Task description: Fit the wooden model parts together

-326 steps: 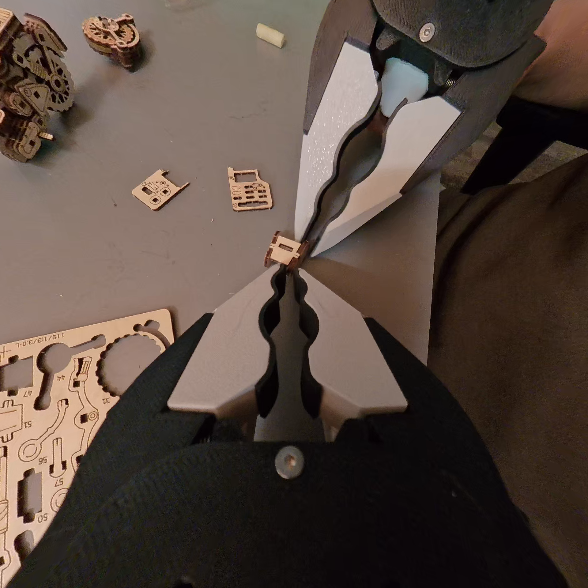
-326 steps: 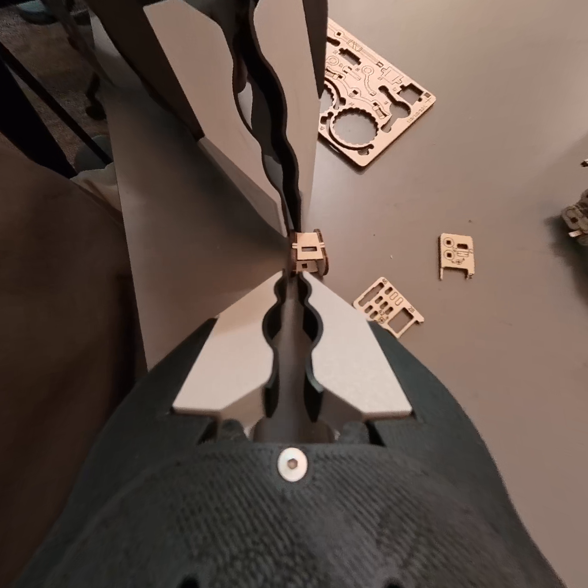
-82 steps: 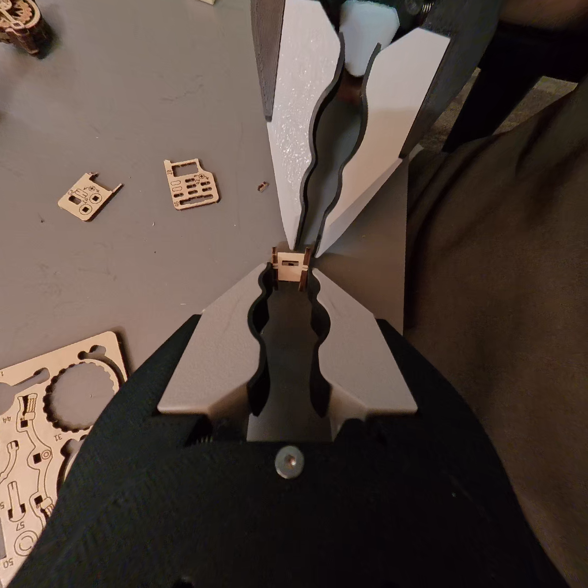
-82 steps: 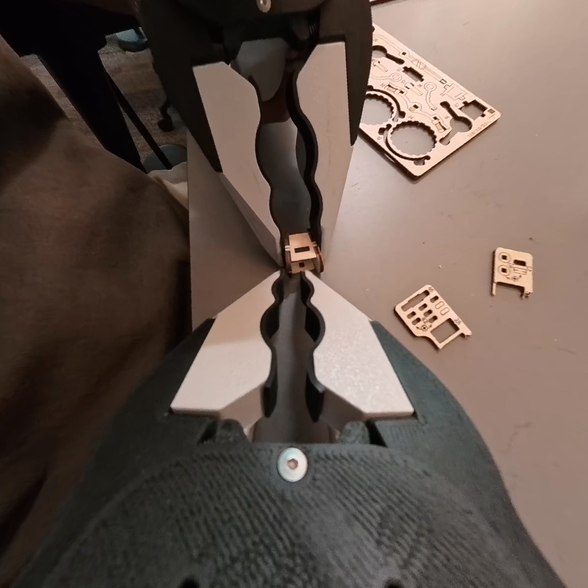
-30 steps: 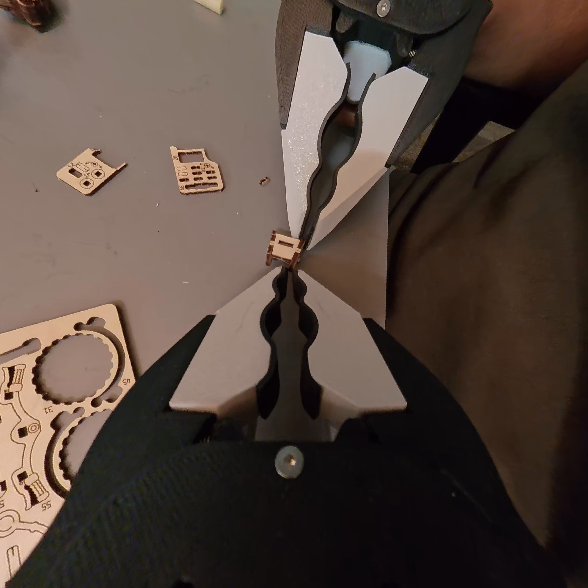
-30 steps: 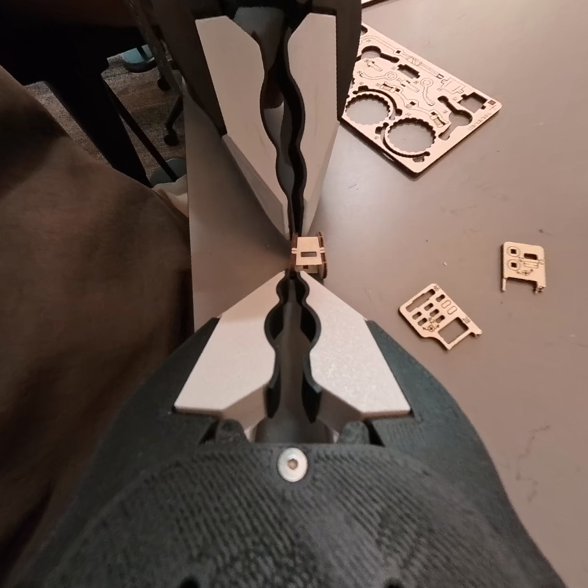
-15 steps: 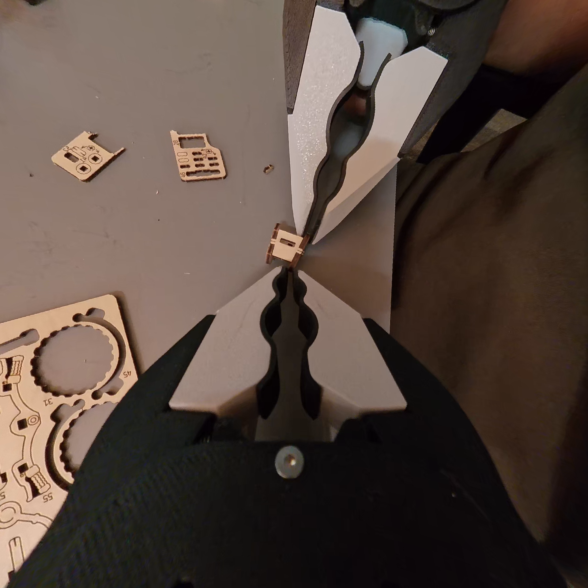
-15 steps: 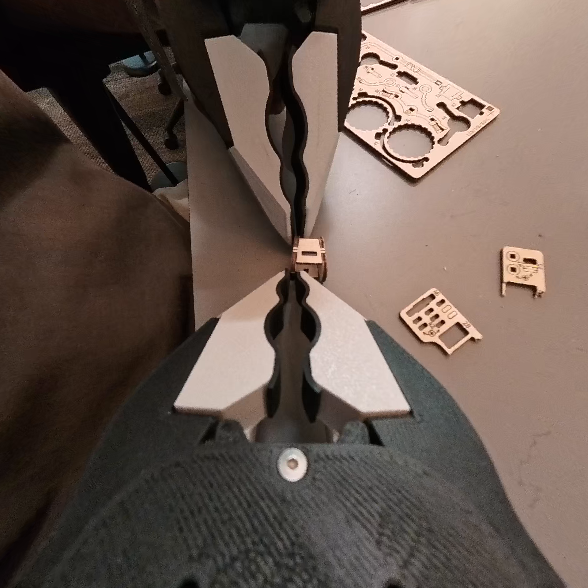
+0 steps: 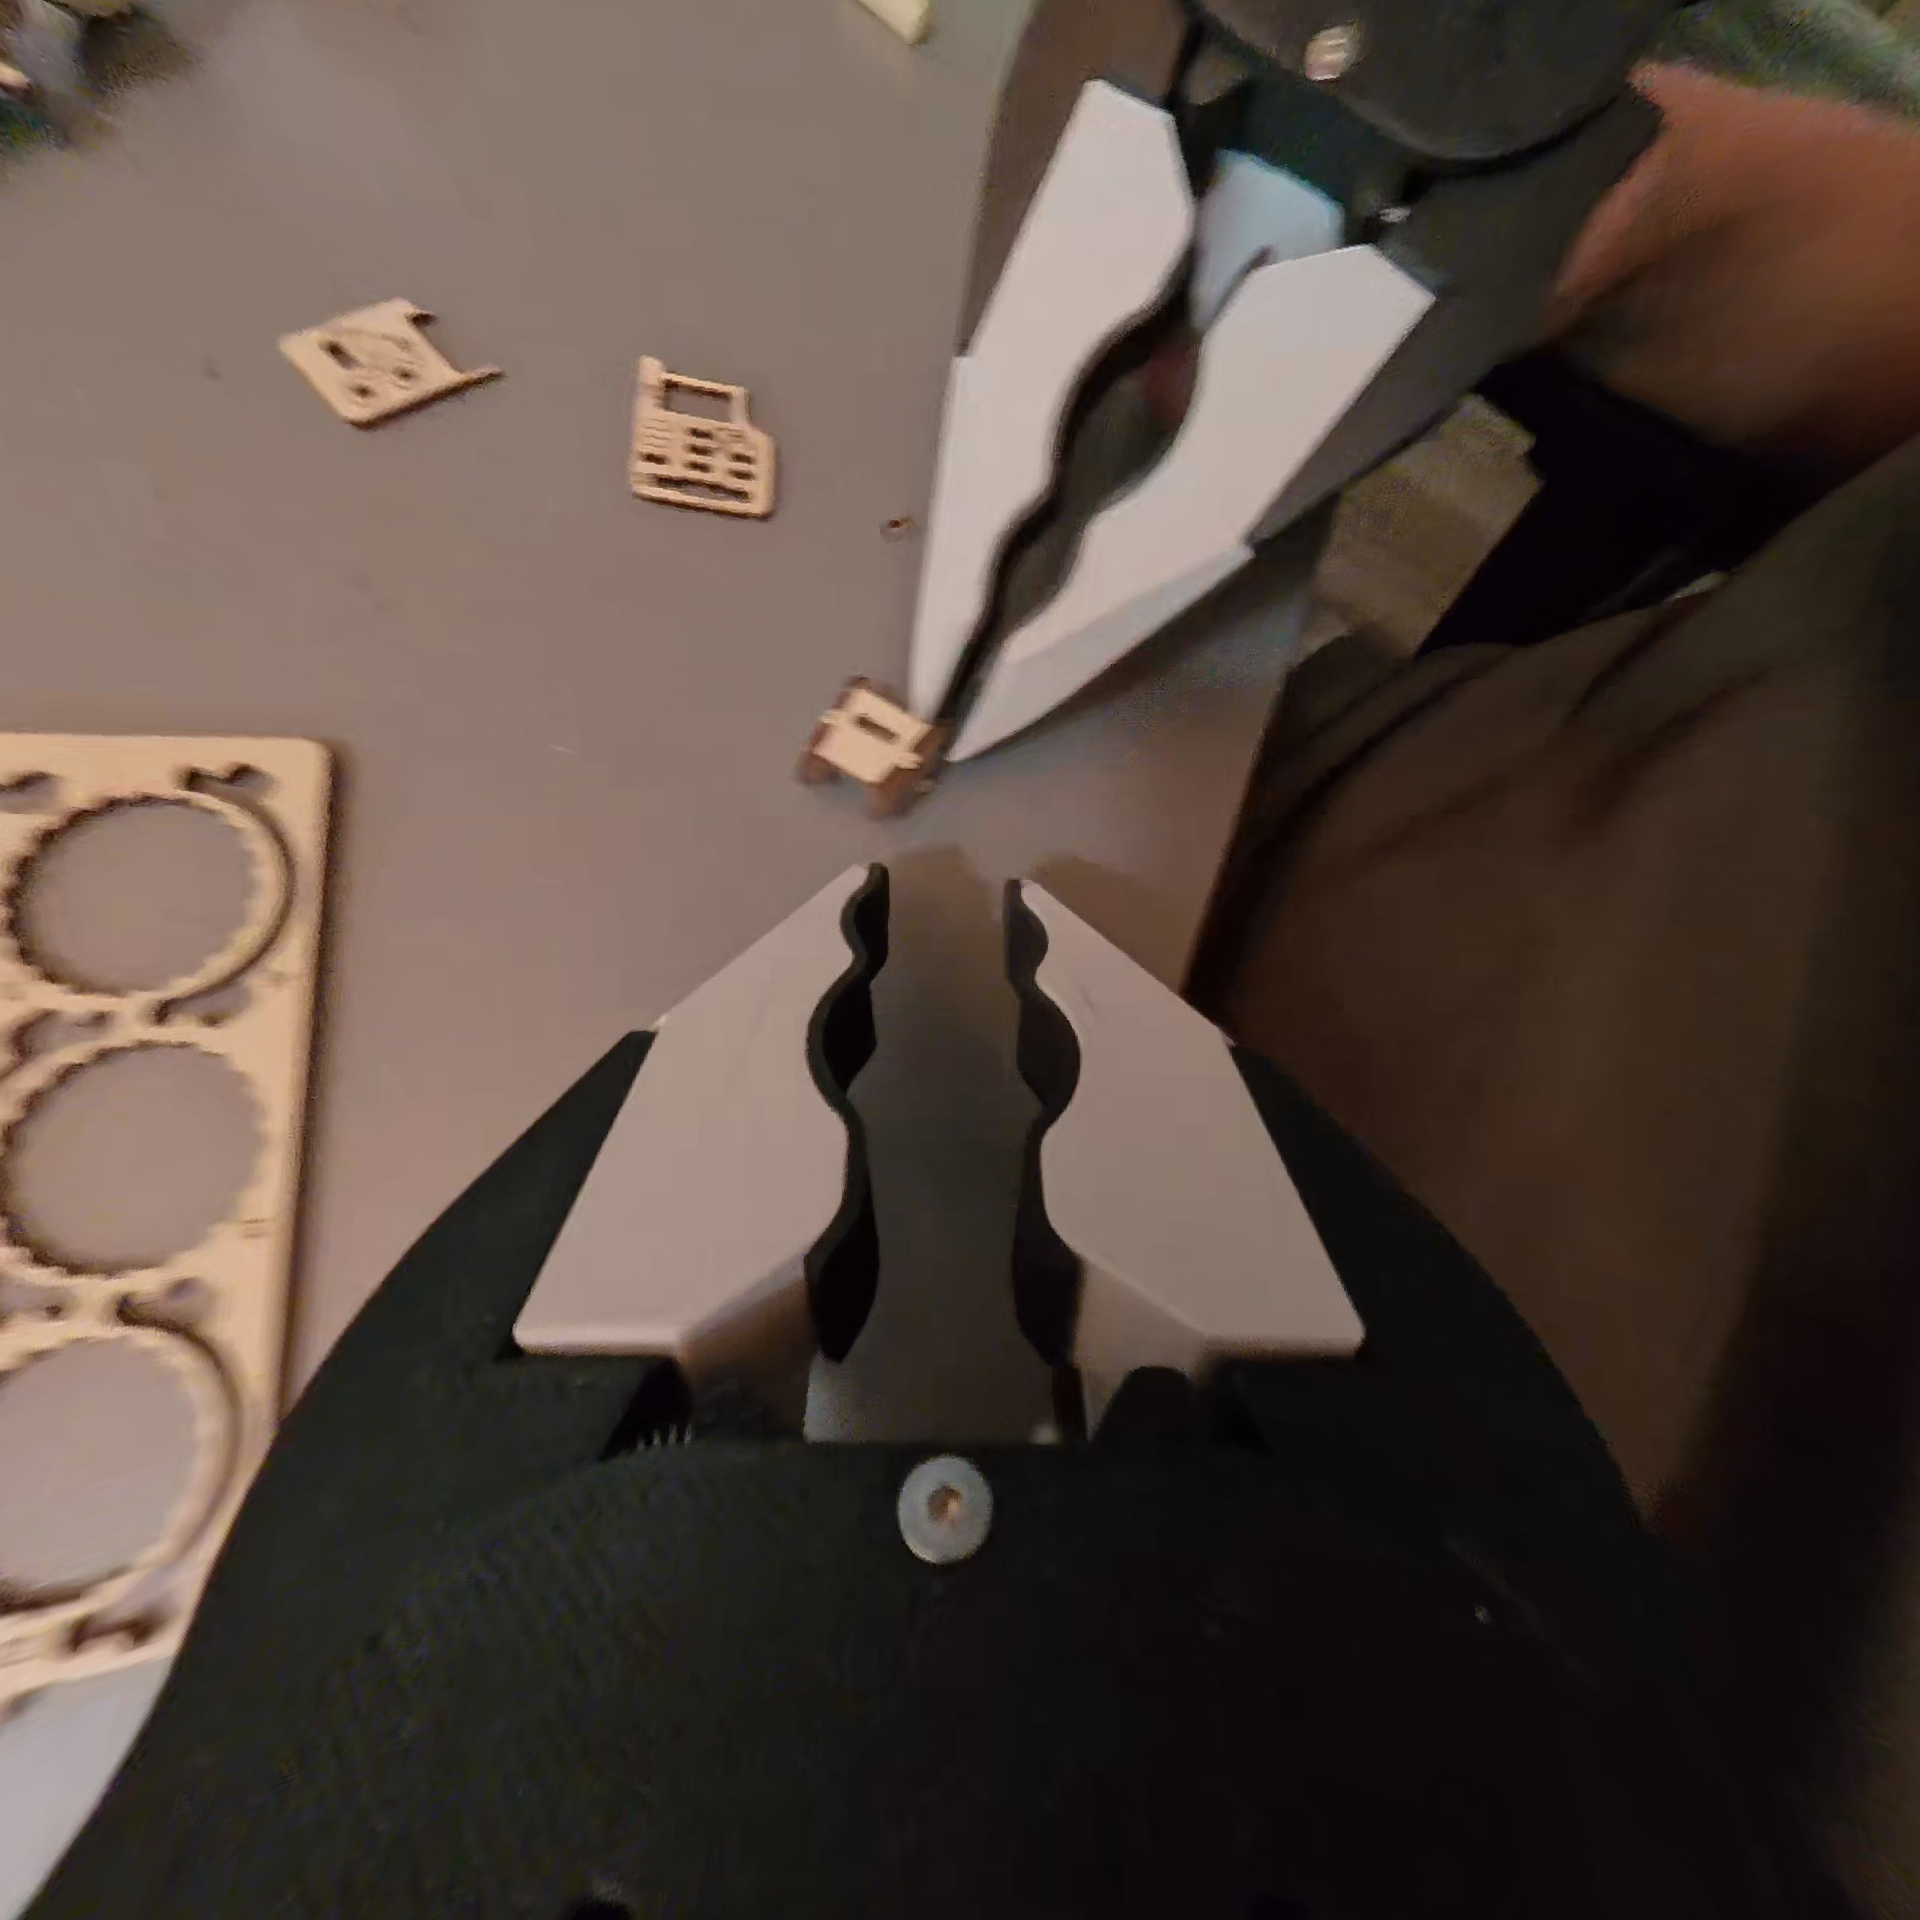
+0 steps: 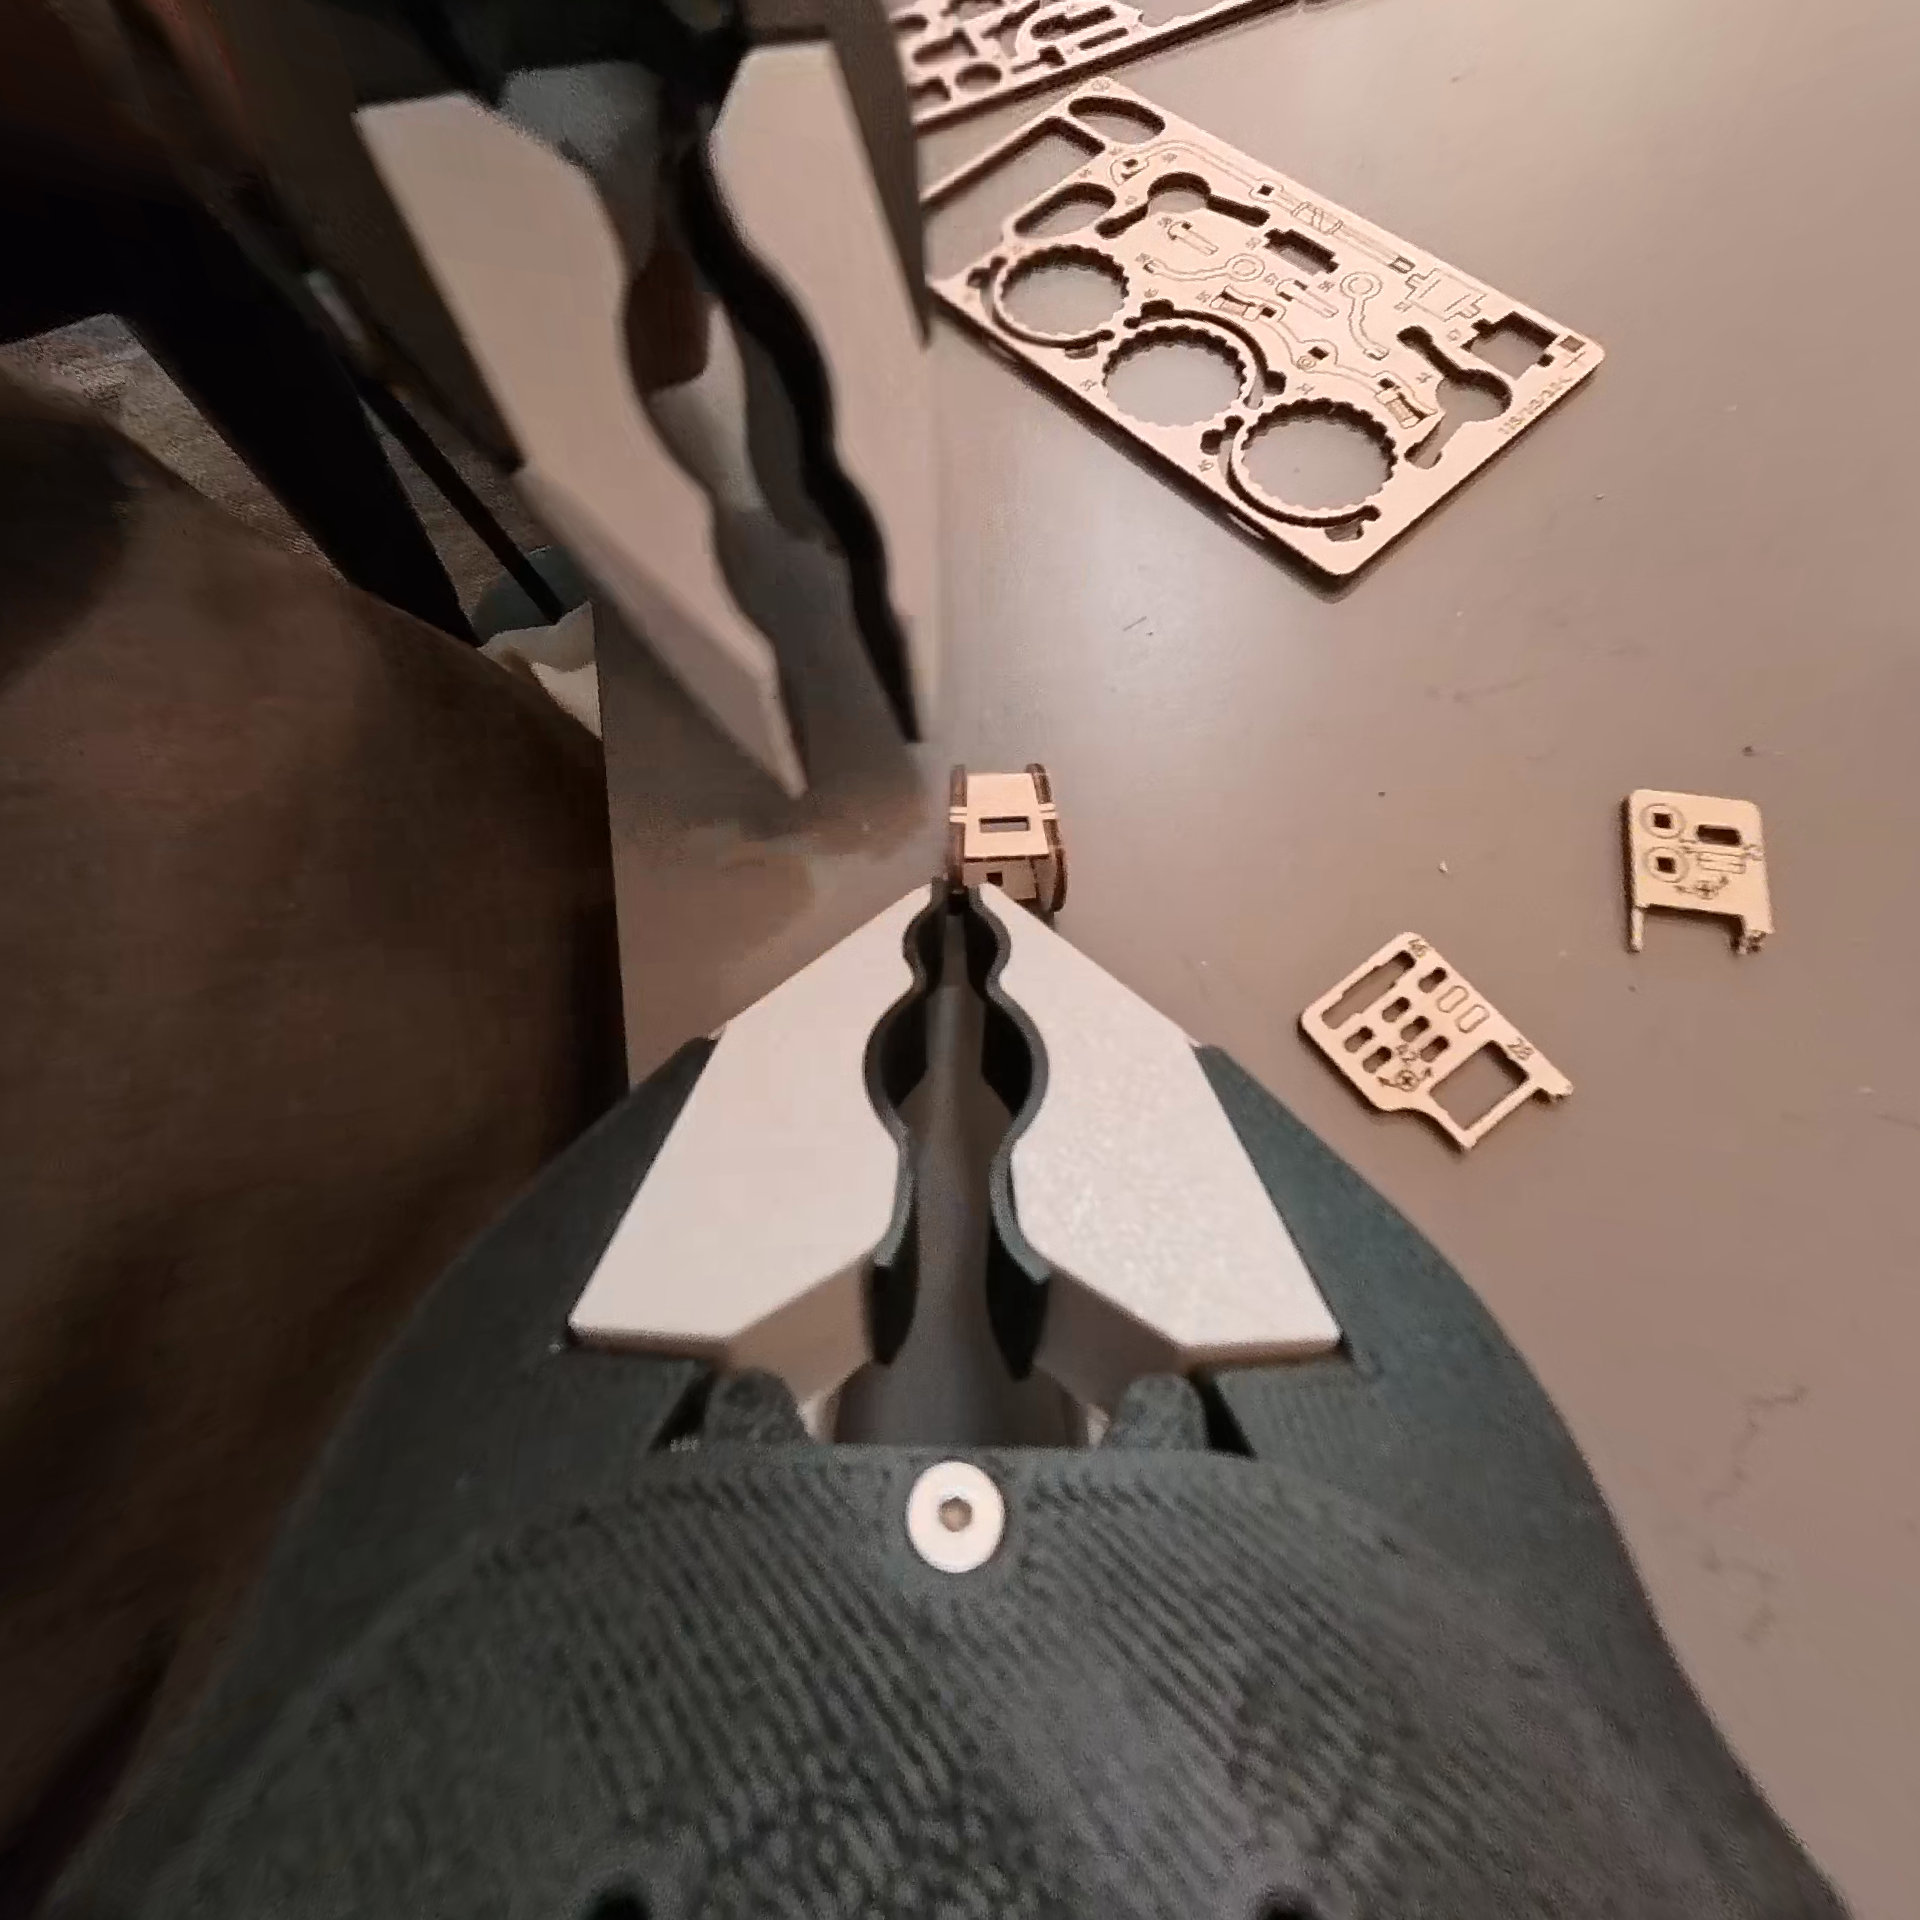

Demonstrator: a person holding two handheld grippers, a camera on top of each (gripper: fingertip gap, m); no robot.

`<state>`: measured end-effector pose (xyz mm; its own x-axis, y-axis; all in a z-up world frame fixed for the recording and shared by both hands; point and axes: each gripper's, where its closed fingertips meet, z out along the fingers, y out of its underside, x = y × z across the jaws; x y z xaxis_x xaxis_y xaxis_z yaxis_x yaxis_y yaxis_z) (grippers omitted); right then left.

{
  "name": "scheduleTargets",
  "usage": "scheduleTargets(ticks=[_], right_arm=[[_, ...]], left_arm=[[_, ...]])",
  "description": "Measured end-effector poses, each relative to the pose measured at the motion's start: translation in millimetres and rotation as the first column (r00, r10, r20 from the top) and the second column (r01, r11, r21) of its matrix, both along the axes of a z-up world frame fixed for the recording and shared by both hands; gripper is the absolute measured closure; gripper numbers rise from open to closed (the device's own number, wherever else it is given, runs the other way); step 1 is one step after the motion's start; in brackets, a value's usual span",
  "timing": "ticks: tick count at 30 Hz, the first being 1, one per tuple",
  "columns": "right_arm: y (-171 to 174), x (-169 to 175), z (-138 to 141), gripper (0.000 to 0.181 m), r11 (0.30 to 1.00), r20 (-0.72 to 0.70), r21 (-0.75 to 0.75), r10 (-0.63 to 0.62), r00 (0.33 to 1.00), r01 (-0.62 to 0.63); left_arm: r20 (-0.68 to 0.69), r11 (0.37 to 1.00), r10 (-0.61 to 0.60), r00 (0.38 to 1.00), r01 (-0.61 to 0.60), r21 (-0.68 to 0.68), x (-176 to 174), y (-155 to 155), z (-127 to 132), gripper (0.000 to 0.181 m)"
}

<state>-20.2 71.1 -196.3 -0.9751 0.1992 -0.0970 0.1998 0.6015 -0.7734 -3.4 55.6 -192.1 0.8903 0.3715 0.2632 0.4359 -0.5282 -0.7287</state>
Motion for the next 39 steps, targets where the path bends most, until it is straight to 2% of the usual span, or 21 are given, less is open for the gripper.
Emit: scheduleTargets(ticks=[1, 5, 10, 20, 33, 36, 39], right_arm=[[0, 0, 0, 0.180, 1.000, 0.004, -0.001, 0.000, 1.000, 0.000], [0, 0, 0, 0.180, 1.000, 0.008, -0.002, -0.001, 1.000, 0.001], [0, 0, 0, 0.180, 1.000, 0.003, 0.000, -0.004, 1.000, 0.004], [-2, -1, 0, 0.180, 1.000, -0.003, 0.008, -0.017, 1.000, 0.017], [-3, -1, 0, 0.180, 0.999, -0.003, 0.023, -0.027, 1.000, 0.027], [-3, -1, 0, 0.180, 0.999, -0.005, 0.033, -0.032, 0.999, 0.033], [-4, -1, -1, 0.180, 0.999, 0.001, 0.033, -0.039, 0.999, 0.039]], left_arm=[[0.020, 1.000, 0.007, 1.000, -0.008, 0.024, 9, 5, 0, 0.158], [0.042, 0.992, 0.097, 0.994, -0.100, 0.083, 21, 25, 2, 0.146], [0.049, 0.979, 0.167, 0.985, -0.171, 0.108, 11, 28, 0, 0.132], [0.131, 0.964, 0.199, 0.971, -0.218, 0.154, 16, 37, 6, 0.111], [0.151, 0.963, 0.186, 0.971, -0.211, 0.168, 19, 39, 7, 0.110], [0.164, 0.973, 0.160, 0.974, -0.183, 0.143, 21, 35, 5, 0.121], [0.150, 0.963, 0.182, 0.972, -0.207, 0.172, 12, 22, 16, 0.128]])
